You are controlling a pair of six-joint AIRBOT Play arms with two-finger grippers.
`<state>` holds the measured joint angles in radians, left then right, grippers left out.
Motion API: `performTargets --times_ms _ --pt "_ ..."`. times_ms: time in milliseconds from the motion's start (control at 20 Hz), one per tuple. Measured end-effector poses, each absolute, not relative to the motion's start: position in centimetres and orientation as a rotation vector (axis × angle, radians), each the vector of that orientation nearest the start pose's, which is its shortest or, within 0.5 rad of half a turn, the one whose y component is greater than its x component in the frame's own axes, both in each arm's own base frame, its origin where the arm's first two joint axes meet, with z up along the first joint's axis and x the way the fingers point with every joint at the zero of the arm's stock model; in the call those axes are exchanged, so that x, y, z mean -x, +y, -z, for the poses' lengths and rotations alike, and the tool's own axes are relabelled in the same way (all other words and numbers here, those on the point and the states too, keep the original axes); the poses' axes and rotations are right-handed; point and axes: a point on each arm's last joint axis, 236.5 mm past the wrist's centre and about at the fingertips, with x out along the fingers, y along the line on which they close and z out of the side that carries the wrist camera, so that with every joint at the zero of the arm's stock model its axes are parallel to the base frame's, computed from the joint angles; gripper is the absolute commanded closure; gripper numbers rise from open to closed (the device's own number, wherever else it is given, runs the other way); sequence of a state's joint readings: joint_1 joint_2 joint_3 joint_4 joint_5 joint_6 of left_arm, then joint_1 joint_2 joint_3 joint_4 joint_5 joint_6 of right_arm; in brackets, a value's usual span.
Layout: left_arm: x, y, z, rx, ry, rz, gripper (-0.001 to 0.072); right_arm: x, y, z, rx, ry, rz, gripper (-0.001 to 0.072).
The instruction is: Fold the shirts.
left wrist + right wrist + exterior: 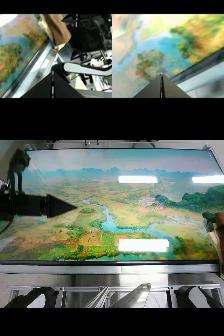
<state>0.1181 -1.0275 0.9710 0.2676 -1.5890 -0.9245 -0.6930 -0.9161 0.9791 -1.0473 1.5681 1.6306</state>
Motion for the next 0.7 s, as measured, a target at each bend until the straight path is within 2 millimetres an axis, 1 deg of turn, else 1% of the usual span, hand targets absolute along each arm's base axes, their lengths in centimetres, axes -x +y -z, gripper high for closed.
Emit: performTargets --times_ms 50,100,150,250,300,400,450,550,700 --pt "-25.3 -19.8 -17.5 0.604 0.930 1.193 0.0690 -25.0 -2.5 -6.5 -0.892 1.242 0.093 0.0692" --pt "-24.2 -19.8 -16.2 0.613 0.955 1.168 0.0690 -24.1 1.0 -5.4 -0.871 1.253 0.004 0.0692" --pt "-22.8 -19.8 -14.6 0.615 0.982 1.143 0.0689 -23.2 3.8 -4.2 -0.857 1.264 -0.068 0.0692" --pt "-20.7 -19.7 -11.9 0.625 1.028 1.097 0.0689 -21.3 8.6 -2.3 -0.836 1.277 -0.201 0.0692" --pt "-19.7 -19.7 -10.8 0.626 1.041 1.084 0.0689 -20.6 10.3 -1.6 -0.823 1.279 -0.253 0.0692" --pt "-18.3 -19.8 -9.6 0.628 1.056 1.064 0.0689 -19.6 12.6 -1.0 -0.804 1.280 -0.328 0.0691" --pt "-17.8 -19.8 -9.2 0.627 1.058 1.060 0.0689 -19.3 13.3 -0.8 -0.798 1.277 -0.352 0.0691" --pt "-17.2 -19.8 -8.8 0.619 1.056 1.050 0.0691 -18.9 14.2 -0.6 -0.792 1.274 -0.384 0.0691" --pt "-16.7 -19.8 -8.7 0.613 1.050 1.041 0.0691 -18.7 14.9 -0.7 -0.795 1.267 -0.410 0.0691"
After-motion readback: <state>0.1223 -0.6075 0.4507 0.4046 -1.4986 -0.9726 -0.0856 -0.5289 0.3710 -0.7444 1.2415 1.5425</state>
